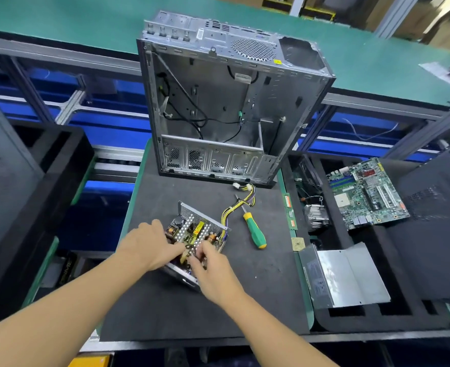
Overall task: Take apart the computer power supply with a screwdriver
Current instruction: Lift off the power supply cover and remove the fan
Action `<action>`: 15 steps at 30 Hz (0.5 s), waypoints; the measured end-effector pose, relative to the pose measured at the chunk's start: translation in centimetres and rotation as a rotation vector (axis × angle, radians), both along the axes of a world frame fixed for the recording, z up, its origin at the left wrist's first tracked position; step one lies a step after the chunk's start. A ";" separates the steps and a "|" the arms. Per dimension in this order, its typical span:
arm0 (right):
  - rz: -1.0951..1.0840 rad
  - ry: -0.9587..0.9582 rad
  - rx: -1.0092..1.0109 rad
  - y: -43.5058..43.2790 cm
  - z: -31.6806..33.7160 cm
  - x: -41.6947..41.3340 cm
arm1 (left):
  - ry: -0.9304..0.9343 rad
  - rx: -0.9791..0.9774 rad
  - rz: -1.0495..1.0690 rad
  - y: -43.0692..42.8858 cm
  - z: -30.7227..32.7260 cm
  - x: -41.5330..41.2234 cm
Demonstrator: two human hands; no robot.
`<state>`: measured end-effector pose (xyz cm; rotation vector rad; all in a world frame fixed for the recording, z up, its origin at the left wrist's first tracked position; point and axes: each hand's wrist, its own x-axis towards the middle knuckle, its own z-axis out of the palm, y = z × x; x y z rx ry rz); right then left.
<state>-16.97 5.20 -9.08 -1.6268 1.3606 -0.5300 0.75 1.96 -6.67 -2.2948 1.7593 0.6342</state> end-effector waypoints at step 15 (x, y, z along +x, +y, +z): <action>-0.163 -0.176 -0.196 -4.3 4.5 -1.0 | 0.578 0.137 0.051 -4.8 7.4 -1.7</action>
